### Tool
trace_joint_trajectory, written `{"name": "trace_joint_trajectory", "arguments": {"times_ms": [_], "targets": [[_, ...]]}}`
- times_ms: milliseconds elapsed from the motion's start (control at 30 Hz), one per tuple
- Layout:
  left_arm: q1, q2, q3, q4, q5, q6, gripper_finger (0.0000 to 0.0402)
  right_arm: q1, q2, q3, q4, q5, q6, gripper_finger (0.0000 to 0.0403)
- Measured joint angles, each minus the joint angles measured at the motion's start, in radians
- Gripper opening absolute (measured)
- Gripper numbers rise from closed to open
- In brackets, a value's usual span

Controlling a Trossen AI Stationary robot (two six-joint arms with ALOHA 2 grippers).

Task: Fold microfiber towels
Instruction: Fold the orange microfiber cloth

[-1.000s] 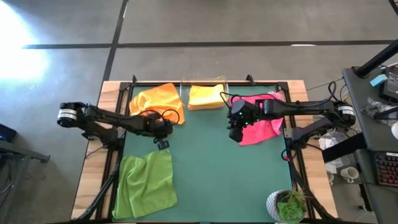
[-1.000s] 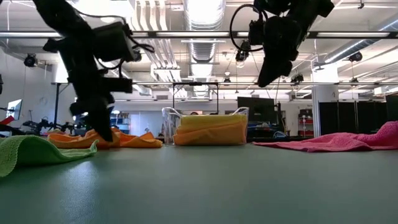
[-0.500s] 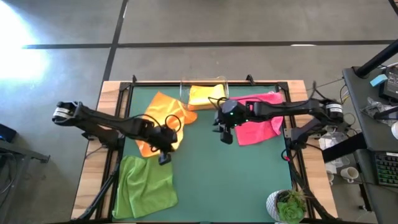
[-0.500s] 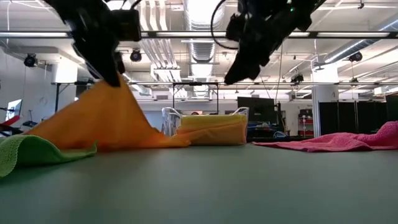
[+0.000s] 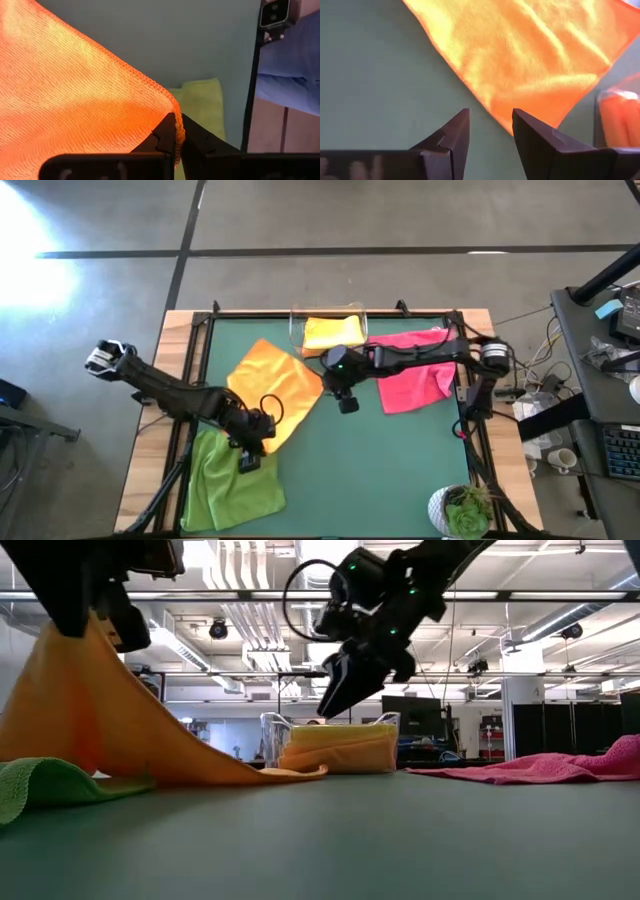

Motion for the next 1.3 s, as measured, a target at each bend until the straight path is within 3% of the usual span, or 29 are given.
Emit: {"name": "trace_joint_trajectory", "arguments": {"times_ms": [300,600,1033,1300], "targets": [[-0.078,0.000,-0.001,0.000,0.061,-0.083,0.0000,0.000,0.139,0.143,-0.157,-0.070,-0.117,0.0117],[-0.121,0.000,-0.009,-0.001,0.063,-0.221,0.0000,0.013,0.220,0.188,-0.219,-0.077,-0.174,0.0135],[-0.121,0.000,-0.012,0.000,0.059,-0.235,0.0000,0.013,0.288,0.240,-0.314,-0.018,-0.221,0.0146],[-0.121,0.000,-0.015,0.000,0.052,-0.235,0.0000,0.011,0.287,0.234,-0.254,0.039,-0.223,0.0146]]}}
